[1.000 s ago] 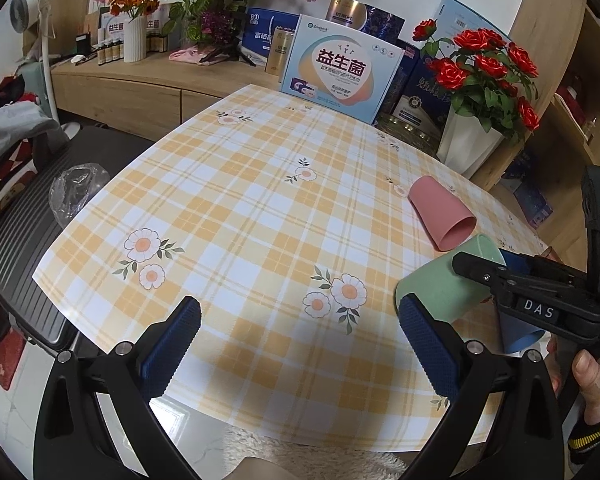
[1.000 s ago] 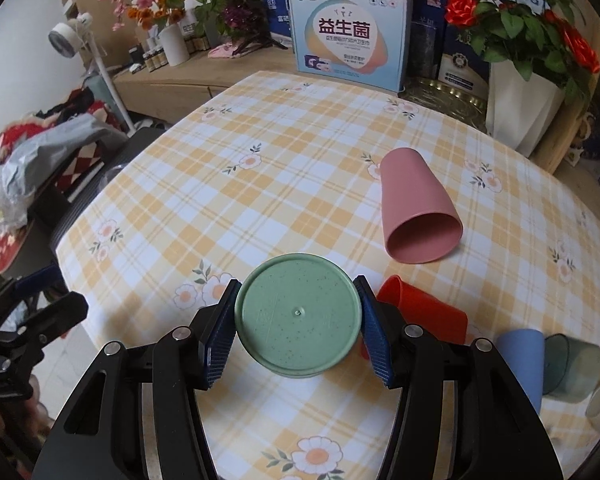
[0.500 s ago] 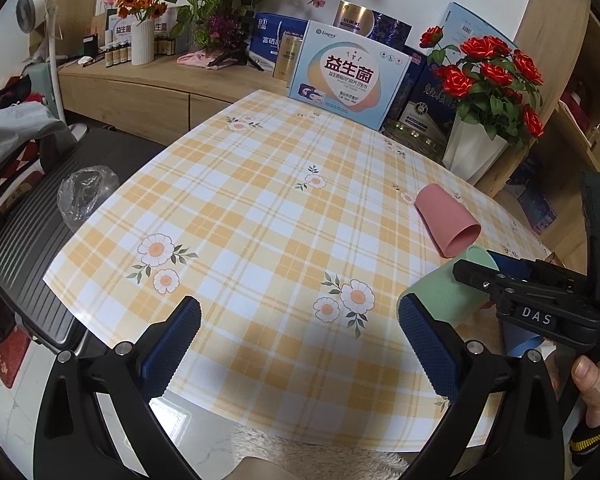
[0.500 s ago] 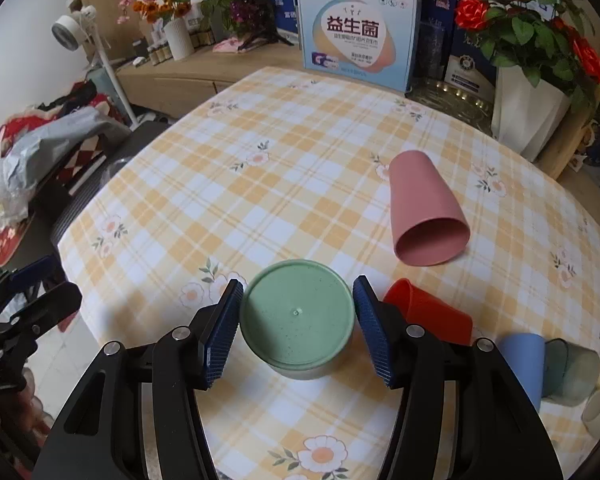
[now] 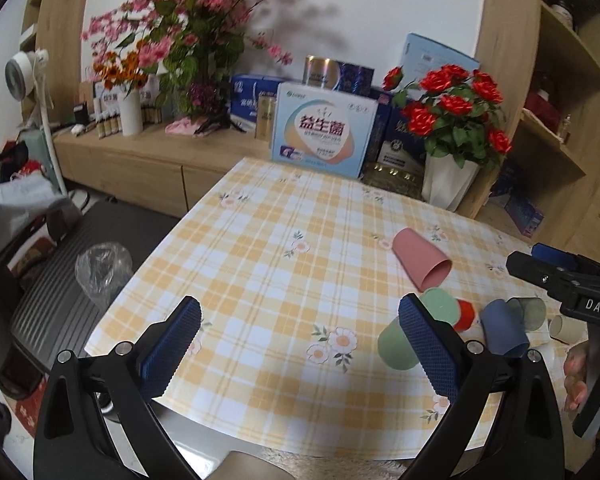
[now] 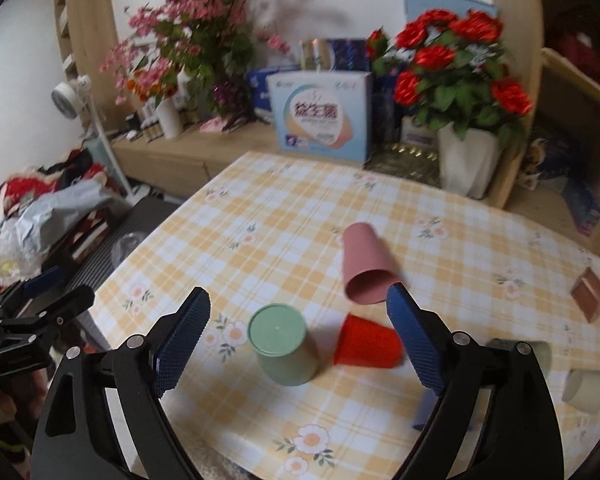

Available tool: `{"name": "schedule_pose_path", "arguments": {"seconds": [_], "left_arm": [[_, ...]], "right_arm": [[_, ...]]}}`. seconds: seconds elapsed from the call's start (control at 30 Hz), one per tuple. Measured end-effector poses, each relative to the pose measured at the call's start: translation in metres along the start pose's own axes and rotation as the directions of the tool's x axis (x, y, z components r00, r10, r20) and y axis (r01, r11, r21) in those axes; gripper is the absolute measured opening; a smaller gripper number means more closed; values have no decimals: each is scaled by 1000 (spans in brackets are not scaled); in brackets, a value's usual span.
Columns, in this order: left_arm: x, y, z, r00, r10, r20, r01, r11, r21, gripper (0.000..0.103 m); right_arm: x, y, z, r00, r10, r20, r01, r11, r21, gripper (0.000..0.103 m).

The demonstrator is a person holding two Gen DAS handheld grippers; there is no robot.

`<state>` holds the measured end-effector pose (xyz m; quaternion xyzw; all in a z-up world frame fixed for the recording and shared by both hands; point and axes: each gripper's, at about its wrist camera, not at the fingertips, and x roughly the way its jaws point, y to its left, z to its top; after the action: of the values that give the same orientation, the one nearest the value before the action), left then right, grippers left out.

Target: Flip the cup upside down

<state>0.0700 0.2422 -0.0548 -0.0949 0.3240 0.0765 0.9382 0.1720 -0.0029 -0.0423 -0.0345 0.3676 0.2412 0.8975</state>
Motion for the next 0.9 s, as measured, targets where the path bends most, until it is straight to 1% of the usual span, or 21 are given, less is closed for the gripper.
{"name": "schedule_pose_path", "arguments": {"seconds": [0.17, 0.33, 0.47, 0.57, 0.7, 0.9], "left_arm": [[-26, -22, 10, 998, -37, 59, 33, 997, 64, 97], [-59, -47, 18, 990, -67, 125, 52, 991, 123, 97], [-80, -64, 22, 982, -89, 164, 62, 985, 163, 97], [-95, -77, 21, 976, -111, 188, 74, 979, 191, 97], [-109, -96, 16, 967, -144, 210, 95, 969, 229, 97], [-111, -115, 11, 964, -164, 208, 108, 961, 255, 97]], "right_arm": [[-48, -12, -2, 993, -89, 75, 88, 996, 17, 87], [-88, -27, -11, 989, -98, 113, 92, 994, 58, 87], [-118, -40, -25, 981, -141, 134, 128, 987, 102, 87], [-136, -48, -36, 974, -170, 152, 153, 981, 119, 87], [-151, -56, -47, 967, -187, 173, 164, 976, 140, 87], [-165, -69, -59, 955, -223, 197, 190, 967, 173, 87]]}}
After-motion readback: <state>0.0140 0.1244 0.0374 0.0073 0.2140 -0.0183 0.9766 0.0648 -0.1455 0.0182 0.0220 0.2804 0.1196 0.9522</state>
